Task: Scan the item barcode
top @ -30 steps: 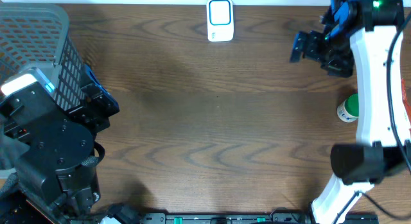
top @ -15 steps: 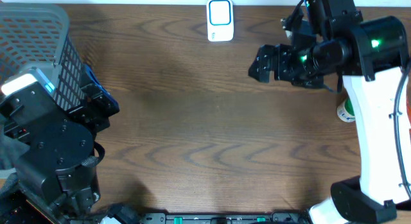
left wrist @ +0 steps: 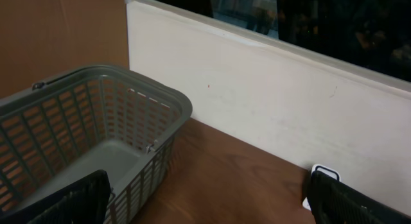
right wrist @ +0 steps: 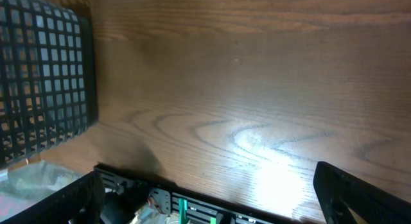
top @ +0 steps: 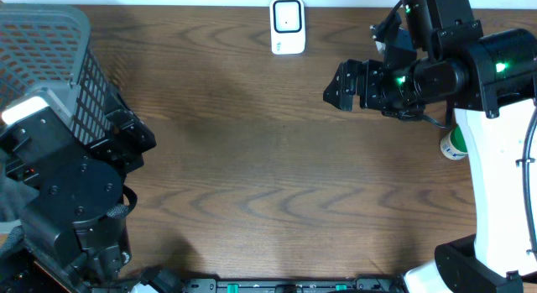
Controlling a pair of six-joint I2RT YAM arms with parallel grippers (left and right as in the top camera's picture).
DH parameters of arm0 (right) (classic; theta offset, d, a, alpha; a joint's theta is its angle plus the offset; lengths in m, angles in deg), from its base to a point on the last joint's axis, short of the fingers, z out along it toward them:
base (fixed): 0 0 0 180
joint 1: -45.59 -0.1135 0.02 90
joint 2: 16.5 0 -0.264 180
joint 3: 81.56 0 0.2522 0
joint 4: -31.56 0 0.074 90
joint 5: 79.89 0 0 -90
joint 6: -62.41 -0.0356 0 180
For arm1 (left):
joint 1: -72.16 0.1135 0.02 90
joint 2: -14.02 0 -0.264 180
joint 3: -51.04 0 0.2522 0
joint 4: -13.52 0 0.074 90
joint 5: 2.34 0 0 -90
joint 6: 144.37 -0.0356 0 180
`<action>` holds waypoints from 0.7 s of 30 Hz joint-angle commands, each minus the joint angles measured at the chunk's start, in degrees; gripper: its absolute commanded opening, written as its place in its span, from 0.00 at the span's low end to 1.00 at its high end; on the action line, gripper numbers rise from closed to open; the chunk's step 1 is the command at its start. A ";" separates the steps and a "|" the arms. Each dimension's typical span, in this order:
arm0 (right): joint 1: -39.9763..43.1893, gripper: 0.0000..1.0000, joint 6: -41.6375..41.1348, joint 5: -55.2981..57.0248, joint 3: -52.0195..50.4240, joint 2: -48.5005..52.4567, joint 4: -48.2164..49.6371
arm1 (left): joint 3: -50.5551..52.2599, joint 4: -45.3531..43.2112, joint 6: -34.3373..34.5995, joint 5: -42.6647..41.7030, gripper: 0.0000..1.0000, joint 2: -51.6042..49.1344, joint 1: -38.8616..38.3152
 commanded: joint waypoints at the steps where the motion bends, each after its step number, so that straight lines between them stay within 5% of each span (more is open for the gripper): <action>1: -0.83 0.99 -1.14 1.07 0.20 -1.44 1.22 | 0.02 0.00 0.04 1.38 0.98 -0.09 0.20; 10: -10.86 0.99 0.81 22.49 0.20 -11.15 13.90 | 0.02 0.00 0.04 1.38 0.98 -0.09 0.20; 21: -10.99 0.99 18.10 23.69 0.15 -20.81 19.32 | 0.02 0.00 0.04 1.38 0.98 -0.09 0.20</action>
